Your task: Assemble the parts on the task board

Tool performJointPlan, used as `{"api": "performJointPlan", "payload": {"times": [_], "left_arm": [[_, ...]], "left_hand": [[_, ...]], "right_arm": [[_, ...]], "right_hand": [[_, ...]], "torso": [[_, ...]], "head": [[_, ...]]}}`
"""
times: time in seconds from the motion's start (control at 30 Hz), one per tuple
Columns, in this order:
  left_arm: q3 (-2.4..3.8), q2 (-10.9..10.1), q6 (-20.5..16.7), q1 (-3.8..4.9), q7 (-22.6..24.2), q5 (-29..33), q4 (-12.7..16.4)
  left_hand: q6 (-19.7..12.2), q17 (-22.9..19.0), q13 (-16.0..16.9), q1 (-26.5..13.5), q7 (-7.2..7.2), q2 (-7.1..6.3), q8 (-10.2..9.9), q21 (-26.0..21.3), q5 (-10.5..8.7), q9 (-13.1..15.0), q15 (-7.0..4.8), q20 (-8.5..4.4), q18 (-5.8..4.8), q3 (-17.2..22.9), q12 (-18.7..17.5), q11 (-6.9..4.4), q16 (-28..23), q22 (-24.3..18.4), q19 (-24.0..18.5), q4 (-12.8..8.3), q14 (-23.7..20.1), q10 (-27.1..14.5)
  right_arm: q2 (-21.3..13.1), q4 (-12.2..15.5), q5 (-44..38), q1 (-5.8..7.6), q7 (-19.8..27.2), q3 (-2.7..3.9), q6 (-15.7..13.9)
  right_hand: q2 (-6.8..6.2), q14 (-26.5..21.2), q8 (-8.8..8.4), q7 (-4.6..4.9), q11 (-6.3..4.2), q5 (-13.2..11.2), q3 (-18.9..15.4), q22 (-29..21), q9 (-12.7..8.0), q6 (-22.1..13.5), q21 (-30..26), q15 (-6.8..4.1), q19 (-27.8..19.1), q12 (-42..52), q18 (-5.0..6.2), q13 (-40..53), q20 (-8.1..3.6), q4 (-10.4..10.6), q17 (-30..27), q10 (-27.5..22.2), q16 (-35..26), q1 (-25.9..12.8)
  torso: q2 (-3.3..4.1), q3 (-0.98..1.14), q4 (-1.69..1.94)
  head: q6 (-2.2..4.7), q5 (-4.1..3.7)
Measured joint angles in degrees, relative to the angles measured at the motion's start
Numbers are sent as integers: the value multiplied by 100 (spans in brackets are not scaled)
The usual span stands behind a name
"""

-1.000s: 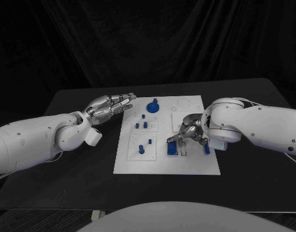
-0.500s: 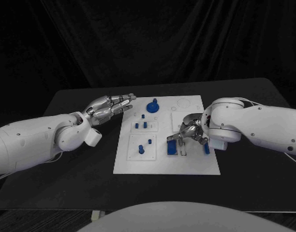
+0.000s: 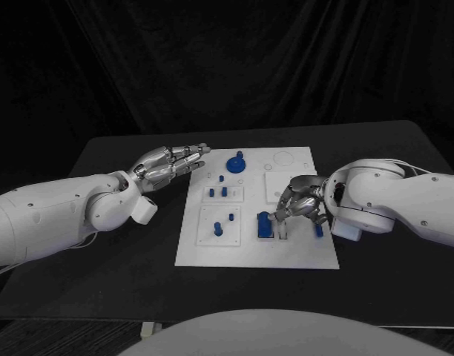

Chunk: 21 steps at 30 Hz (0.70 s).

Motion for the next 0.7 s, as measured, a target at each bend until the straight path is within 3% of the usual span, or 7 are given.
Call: {"api": "performJointPlan", "payload": {"times": [0.13,0.23,0.27,0.37,0.43,0.57,0.7], "left_arm": [[1,-19,-2,0,10,0,8],[1,-26,-3,-1,14,0,15],[1,-26,-3,-1,14,0,16],[1,-26,-3,-1,16,0,17],[0,-26,-3,-1,17,0,17],[-1,-22,-3,-1,18,0,17],[0,-19,-2,-2,20,0,18]], "left_hand": [[0,-1,0,22,0,-22,0,0,0,0,0,0,0,16,0,0,0,0,0,-16,0,0],[0,-3,0,22,0,-22,0,0,0,0,0,0,0,6,0,0,0,0,0,-26,0,0],[0,-3,0,22,0,-22,0,0,0,0,0,0,0,0,0,0,0,1,0,-32,0,0],[0,-5,0,22,0,-22,0,0,0,0,0,0,0,0,0,0,0,1,0,-32,0,0],[0,-5,0,22,0,-22,0,0,0,0,0,0,0,0,0,0,0,1,0,-32,0,0],[0,-5,0,22,0,-22,0,0,25,0,0,0,0,0,0,0,0,1,0,-32,0,0],[0,-5,0,22,0,-22,0,0,28,0,0,0,0,0,0,0,0,1,0,-31,0,0]], "right_arm": [[-287,328,-490,-12,494,0,-373],[-471,489,-992,-93,855,4,-655],[-514,522,-1136,-124,951,3,-732],[-600,597,-1556,-222,1220,-1,-942],[-622,626,-1793,-284,1343,-1,-1041],[-618,628,-2235,-408,1507,-1,-1181],[-564,559,-2553,-529,1596,-1,-1271]], "right_hand": [[-63,0,110,36,0,-47,107,0,5,-83,194,0,0,0,0,0,0,-190,149,0,83,354],[-87,0,390,10,0,-95,112,0,128,-98,280,0,0,0,0,0,0,-194,222,0,123,444],[-104,0,543,-29,-4,-46,100,0,217,-96,312,0,0,0,0,0,0,-183,240,4,146,494],[-122,-5,1320,-143,-74,-31,7,0,764,-252,346,-48,-9,0,0,0,-33,21,280,12,164,511],[-172,-5,1695,-178,-86,-80,-29,-1,1031,-350,382,-48,0,0,-1,0,-43,127,294,0,169,561],[-249,-9,2223,-241,-115,-266,-70,3,1420,-438,397,-94,-16,0,0,-1,-58,196,307,13,168,638],[-310,-9,2499,-264,-156,-521,-86,4,1622,-478,397,-94,0,0,-1,-1,-84,226,308,12,168,699]], "torso": [[1,-1,1],[3,0,2],[3,0,2],[3,0,2],[2,-1,2],[0,2,0],[0,4,-3]], "head": [[0,11],[0,14],[0,15],[0,15],[0,14],[0,10],[0,7]]}}
